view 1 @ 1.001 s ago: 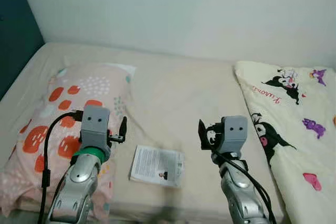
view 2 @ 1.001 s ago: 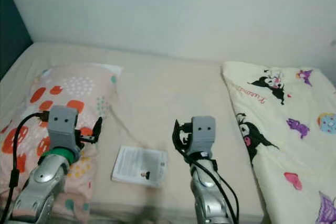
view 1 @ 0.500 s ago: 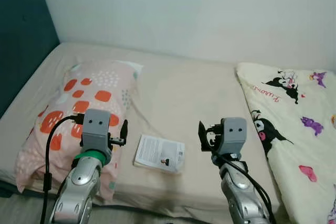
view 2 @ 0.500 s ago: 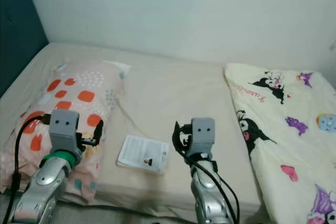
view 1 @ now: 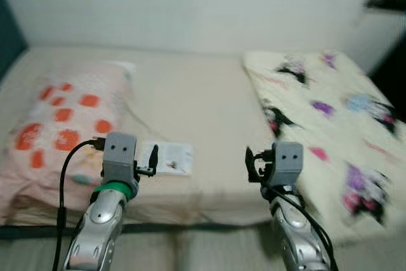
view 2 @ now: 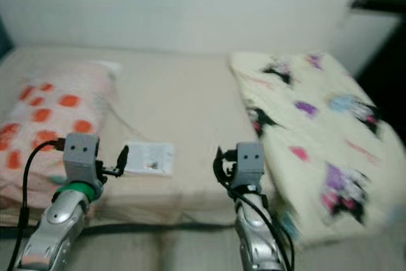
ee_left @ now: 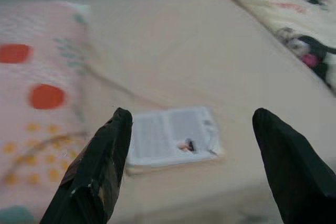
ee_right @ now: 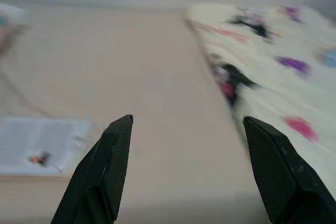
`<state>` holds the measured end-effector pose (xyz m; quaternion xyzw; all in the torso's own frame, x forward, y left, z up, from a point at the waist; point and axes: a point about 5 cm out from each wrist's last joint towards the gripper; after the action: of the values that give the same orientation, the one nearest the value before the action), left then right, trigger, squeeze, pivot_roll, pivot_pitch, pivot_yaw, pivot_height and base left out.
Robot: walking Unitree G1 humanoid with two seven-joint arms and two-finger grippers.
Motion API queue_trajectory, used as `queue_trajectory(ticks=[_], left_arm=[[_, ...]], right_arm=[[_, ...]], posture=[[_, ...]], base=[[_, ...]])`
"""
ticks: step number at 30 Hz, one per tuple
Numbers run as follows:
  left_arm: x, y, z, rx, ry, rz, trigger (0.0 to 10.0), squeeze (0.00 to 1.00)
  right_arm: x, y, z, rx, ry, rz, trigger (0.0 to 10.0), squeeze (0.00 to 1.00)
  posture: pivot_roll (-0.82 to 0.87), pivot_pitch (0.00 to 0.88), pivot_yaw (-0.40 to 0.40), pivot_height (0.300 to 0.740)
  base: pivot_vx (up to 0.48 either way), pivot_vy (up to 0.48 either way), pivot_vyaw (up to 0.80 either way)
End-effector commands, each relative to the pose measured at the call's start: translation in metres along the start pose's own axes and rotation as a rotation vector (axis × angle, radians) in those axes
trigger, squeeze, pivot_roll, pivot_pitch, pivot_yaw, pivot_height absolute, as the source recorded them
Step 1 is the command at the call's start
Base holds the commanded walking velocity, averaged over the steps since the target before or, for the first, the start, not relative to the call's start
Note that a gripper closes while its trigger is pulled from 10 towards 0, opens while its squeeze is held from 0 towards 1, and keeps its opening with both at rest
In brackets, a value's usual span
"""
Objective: Clean up the room
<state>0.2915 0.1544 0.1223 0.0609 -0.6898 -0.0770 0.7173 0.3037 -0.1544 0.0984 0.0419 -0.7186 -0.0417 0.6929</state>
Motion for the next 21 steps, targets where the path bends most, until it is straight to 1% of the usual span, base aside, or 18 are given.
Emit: queue_trajectory(ticks=[1, 21], left_arm=[[-0.006, 0.0005, 0.0017, -0.001, 0.023, -0.009, 10.0, 0.0], [-0.0061, -0.0018, -0.0008, -0.011, 0.017, -0.005, 10.0, 0.0]], right_arm=[[-0.0036, 0.0019, 0.001, 0.001, 0.014, -0.005, 10.0, 0.0], [-0.0042, 0.0004, 0.0004, 0.002, 0.016, 0.008, 10.0, 0.0]], posture=[[0.01, 0.051, -0.024, 0.74], [0.0, 0.04, -0.025, 0.74]], base=[[-0.326, 0.0, 0.0], [-0.33, 0.0, 0.0]])
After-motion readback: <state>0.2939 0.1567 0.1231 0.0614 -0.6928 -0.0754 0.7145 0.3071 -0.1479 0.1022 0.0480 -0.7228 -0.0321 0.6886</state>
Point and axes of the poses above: a point about 5 cm out from each wrist's last joint towards the gripper, its own z axis pointing back from the gripper into the wrist, its own x axis along the axis of the wrist's last joint, y = z × x, and after that the axes turned 7 degrees about -z, right-handed
